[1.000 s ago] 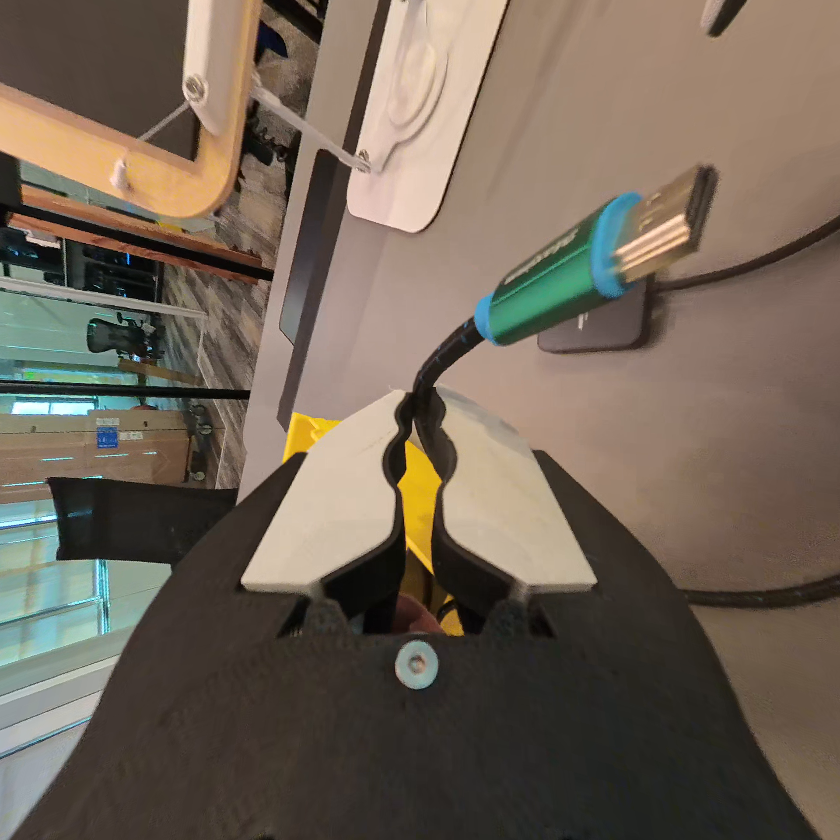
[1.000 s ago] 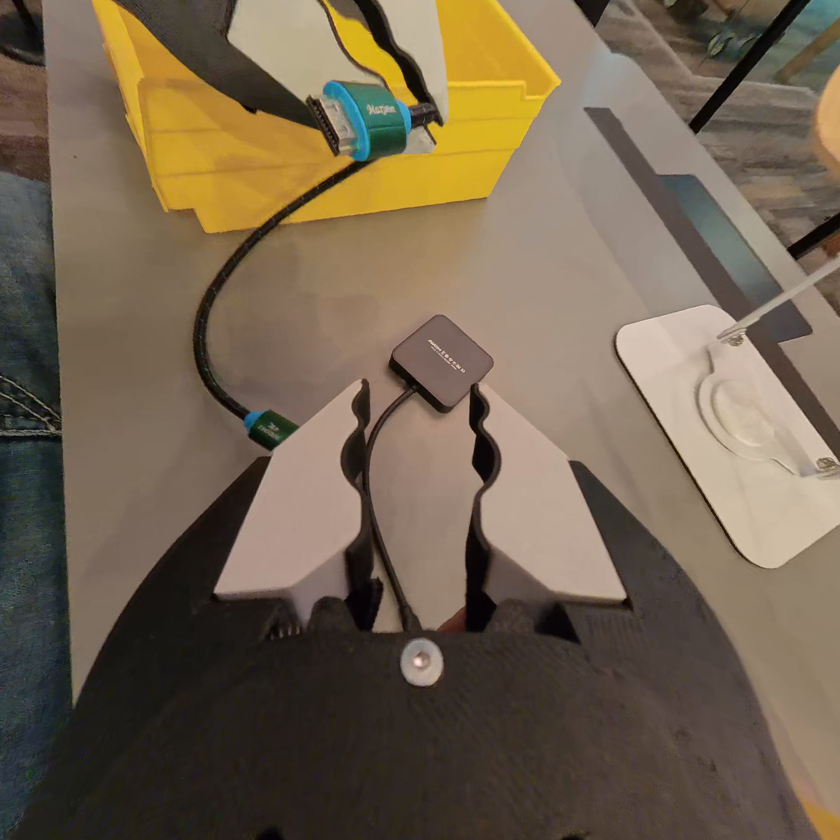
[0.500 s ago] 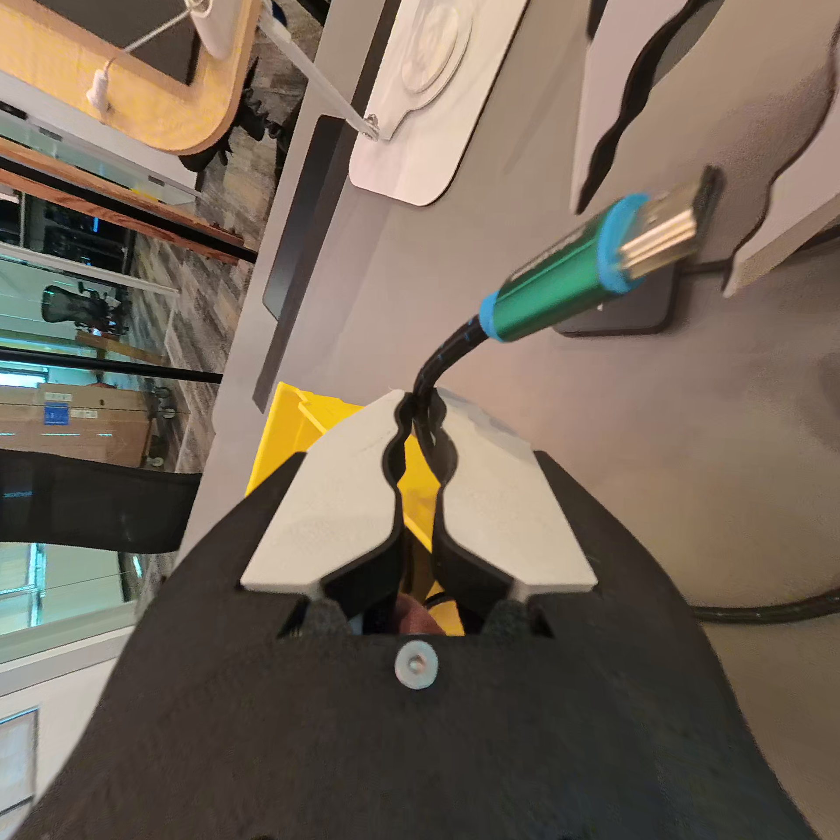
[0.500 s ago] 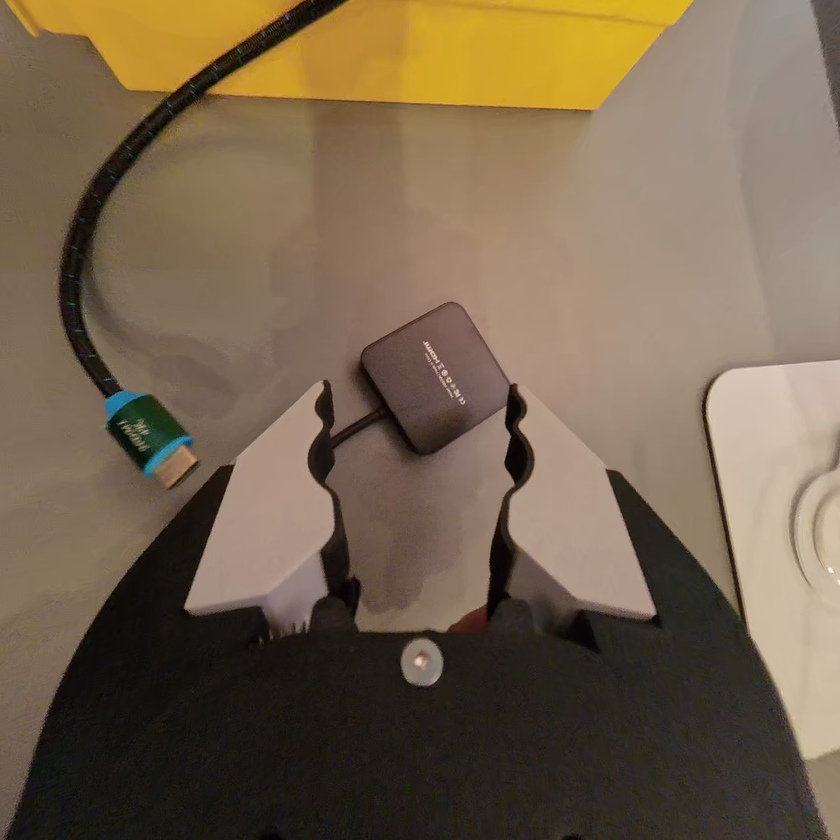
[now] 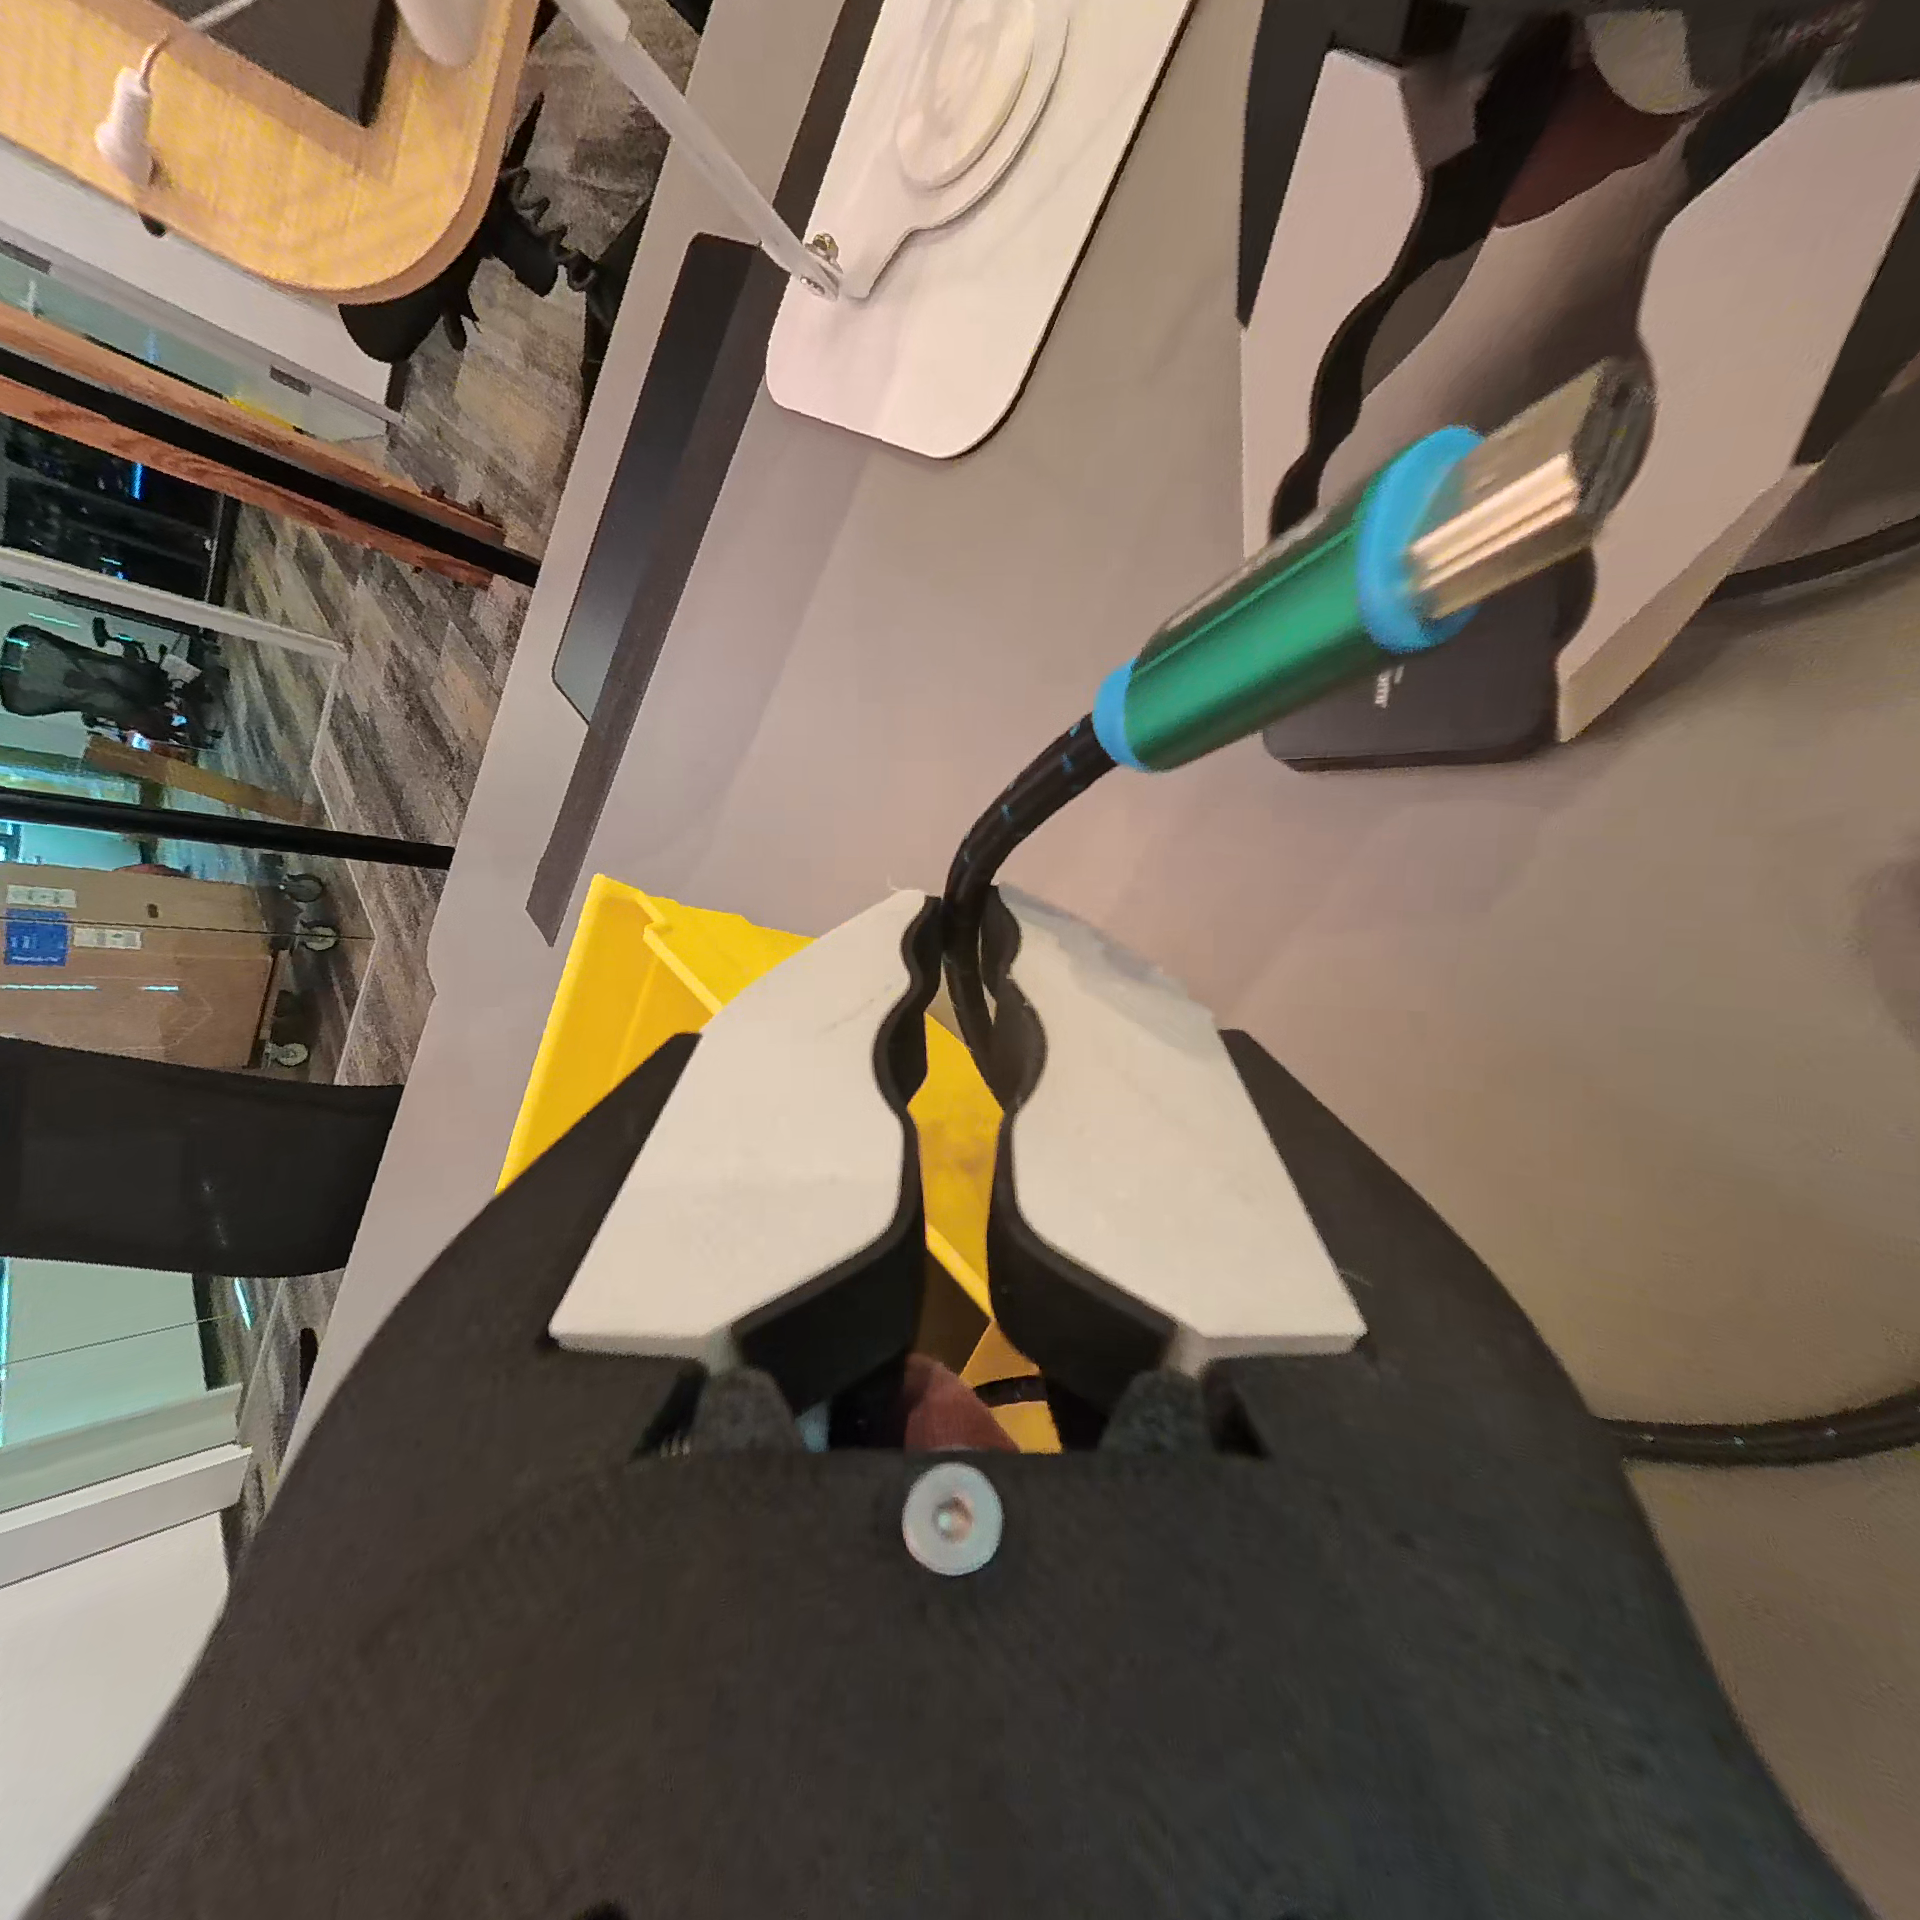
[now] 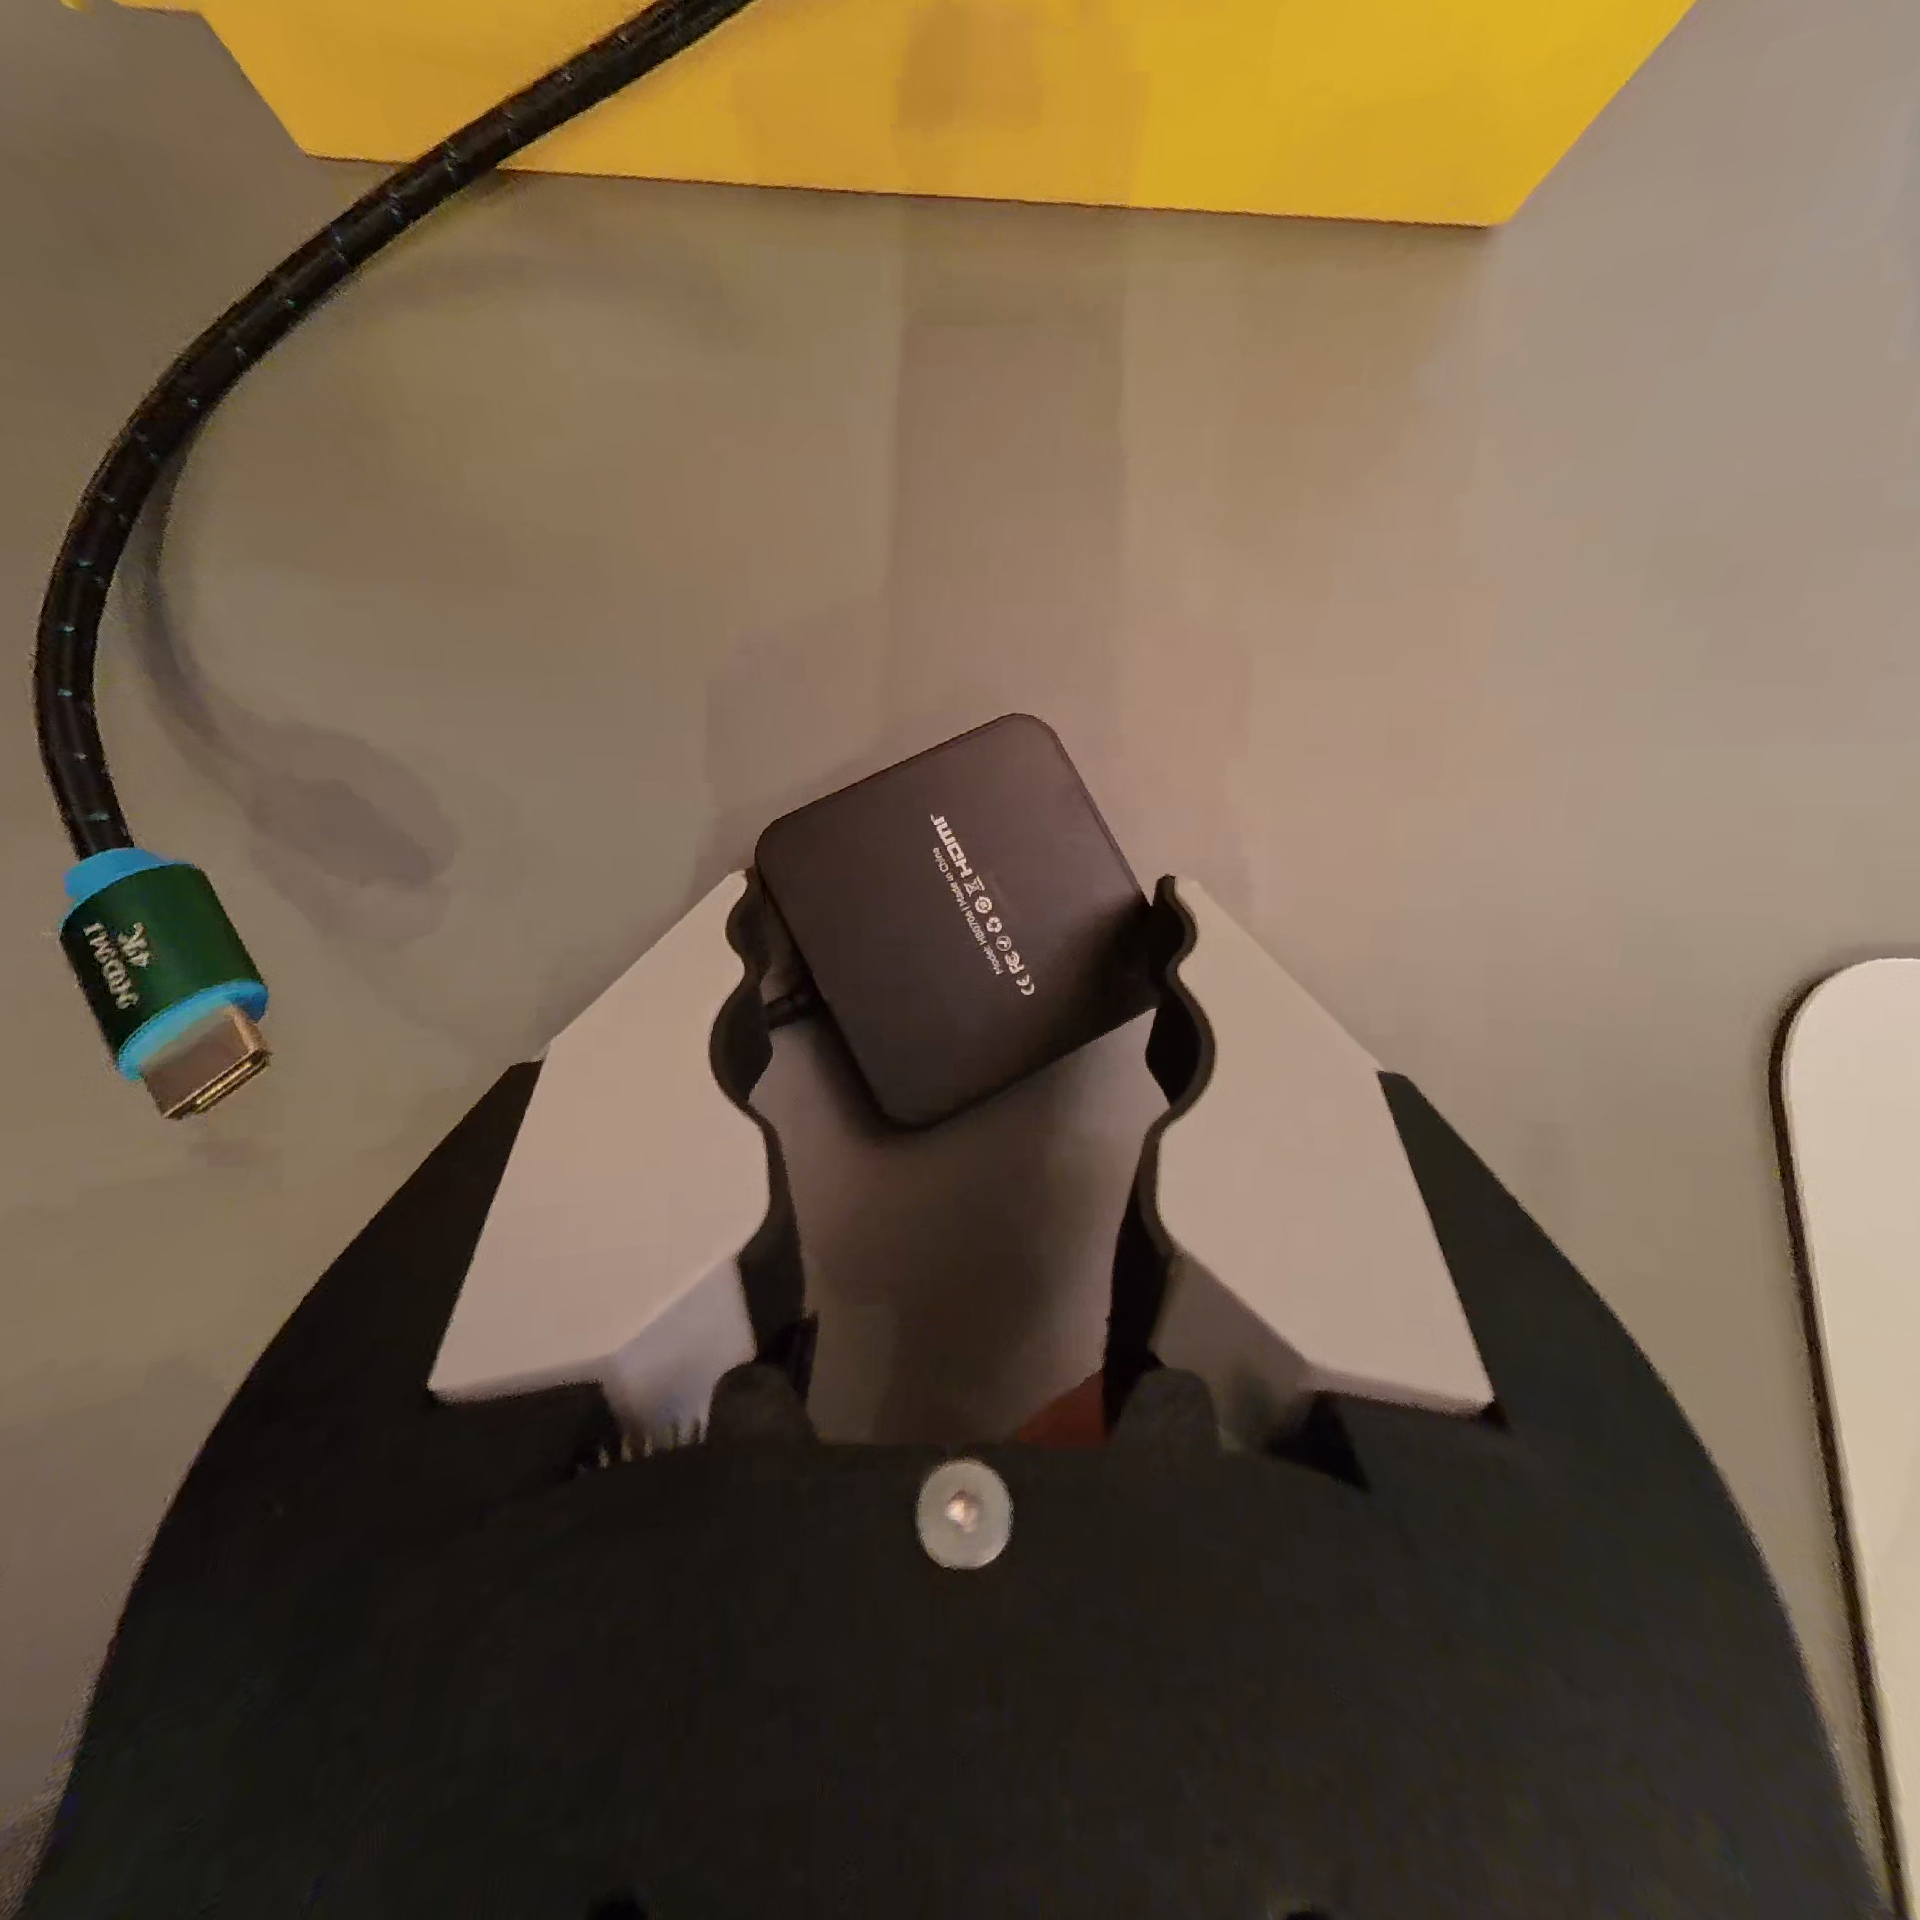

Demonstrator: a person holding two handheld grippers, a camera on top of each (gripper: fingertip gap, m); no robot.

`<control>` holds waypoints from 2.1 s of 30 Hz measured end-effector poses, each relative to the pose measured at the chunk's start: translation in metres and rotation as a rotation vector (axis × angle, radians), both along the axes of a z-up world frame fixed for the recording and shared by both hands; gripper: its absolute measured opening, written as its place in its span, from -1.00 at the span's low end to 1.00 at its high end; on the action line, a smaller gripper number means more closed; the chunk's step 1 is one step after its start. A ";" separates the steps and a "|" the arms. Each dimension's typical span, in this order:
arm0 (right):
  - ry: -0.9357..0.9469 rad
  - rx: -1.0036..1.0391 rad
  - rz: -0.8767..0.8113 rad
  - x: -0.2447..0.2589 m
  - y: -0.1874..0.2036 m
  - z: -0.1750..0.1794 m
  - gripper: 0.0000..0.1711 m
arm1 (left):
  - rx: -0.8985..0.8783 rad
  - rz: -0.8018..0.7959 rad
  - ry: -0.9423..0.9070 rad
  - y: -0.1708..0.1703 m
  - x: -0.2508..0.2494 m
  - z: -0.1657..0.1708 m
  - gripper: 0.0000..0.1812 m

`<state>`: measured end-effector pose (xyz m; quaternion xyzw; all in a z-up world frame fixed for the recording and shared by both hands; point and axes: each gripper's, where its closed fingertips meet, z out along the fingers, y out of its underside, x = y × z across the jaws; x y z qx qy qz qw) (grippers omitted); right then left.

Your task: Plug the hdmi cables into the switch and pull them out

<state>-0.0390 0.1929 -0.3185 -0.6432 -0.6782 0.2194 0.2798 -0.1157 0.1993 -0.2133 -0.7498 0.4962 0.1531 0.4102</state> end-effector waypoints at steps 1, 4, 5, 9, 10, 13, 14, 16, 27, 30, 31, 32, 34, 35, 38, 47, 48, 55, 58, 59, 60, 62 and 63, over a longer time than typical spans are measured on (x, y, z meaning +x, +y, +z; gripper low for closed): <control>0.016 -0.008 0.009 0.000 -0.001 0.001 -0.17 | 0.001 0.002 0.000 0.000 -0.001 0.000 -0.94; 0.103 -0.067 0.009 0.001 -0.004 0.007 -0.19 | -0.002 0.006 -0.002 0.001 -0.002 0.000 -0.94; 0.139 -0.095 0.008 0.001 -0.006 0.009 -0.19 | -0.002 0.008 -0.002 0.001 -0.002 0.000 -0.94; 0.271 -0.173 0.029 0.002 -0.014 0.026 -0.19 | -0.006 0.011 -0.003 0.002 -0.002 -0.002 -0.94; 0.311 -0.194 0.037 0.002 -0.016 0.033 -0.19 | -0.006 0.011 -0.002 0.003 -0.002 -0.002 -0.94; 0.422 -0.245 0.061 0.003 -0.022 0.053 -0.19 | -0.008 0.013 0.001 0.003 -0.003 -0.004 -0.94; 0.451 -0.257 0.069 0.004 -0.023 0.058 -0.20 | -0.008 0.014 0.000 0.003 -0.004 -0.004 -0.94; 0.490 -0.270 0.078 0.006 -0.025 0.066 -0.20 | -0.008 0.016 -0.002 0.003 -0.004 -0.004 -0.94; 0.606 -0.285 0.082 0.015 -0.023 0.087 -0.21 | -0.018 0.013 0.013 0.002 -0.003 -0.011 -0.94; 0.618 -0.287 0.085 0.017 -0.024 0.090 -0.21 | -0.021 0.012 0.018 0.002 -0.002 -0.013 -0.94; 0.622 -0.286 0.086 0.017 -0.024 0.091 -0.21 | -0.021 0.012 0.020 0.002 -0.002 -0.014 -0.94; 0.627 -0.286 0.088 0.018 -0.024 0.092 -0.21 | -0.022 0.012 0.022 0.002 -0.002 -0.014 -0.94; 0.637 -0.286 0.088 0.019 -0.024 0.094 -0.21 | -0.023 0.013 0.024 0.002 -0.002 -0.015 -0.93; 0.642 -0.286 0.088 0.019 -0.024 0.095 -0.21 | -0.024 0.014 0.025 0.002 -0.003 -0.015 -0.94; 0.650 -0.285 0.089 0.021 -0.024 0.096 -0.21 | -0.026 0.016 0.031 0.002 -0.004 -0.017 -0.94; 0.611 -0.237 0.093 0.023 -0.025 0.092 -0.21 | -0.075 0.045 0.037 0.002 -0.008 -0.027 -0.91; 0.602 -0.229 0.093 0.023 -0.025 0.091 -0.21 | -0.085 0.041 0.030 0.001 -0.008 -0.028 -0.88; 0.630 -0.244 0.127 0.024 -0.031 0.098 -0.21 | -0.093 -0.047 -0.034 -0.004 0.009 -0.026 -0.61; 0.683 -0.295 0.181 0.024 -0.042 0.109 -0.22 | 0.003 -0.194 -0.077 -0.014 0.038 -0.009 -0.53; 0.694 -0.306 0.201 0.024 -0.047 0.112 -0.22 | 0.039 -0.236 -0.072 -0.018 0.045 -0.004 -0.52; 0.701 -0.317 0.221 0.023 -0.051 0.114 -0.22 | 0.072 -0.272 -0.059 -0.021 0.051 0.000 -0.50; 0.710 -0.344 0.263 0.022 -0.060 0.118 -0.22 | 0.135 -0.367 -0.067 -0.032 0.068 0.009 -0.50; 0.711 -0.355 0.280 0.021 -0.064 0.118 -0.22 | 0.170 -0.407 -0.067 -0.037 0.075 0.013 -0.50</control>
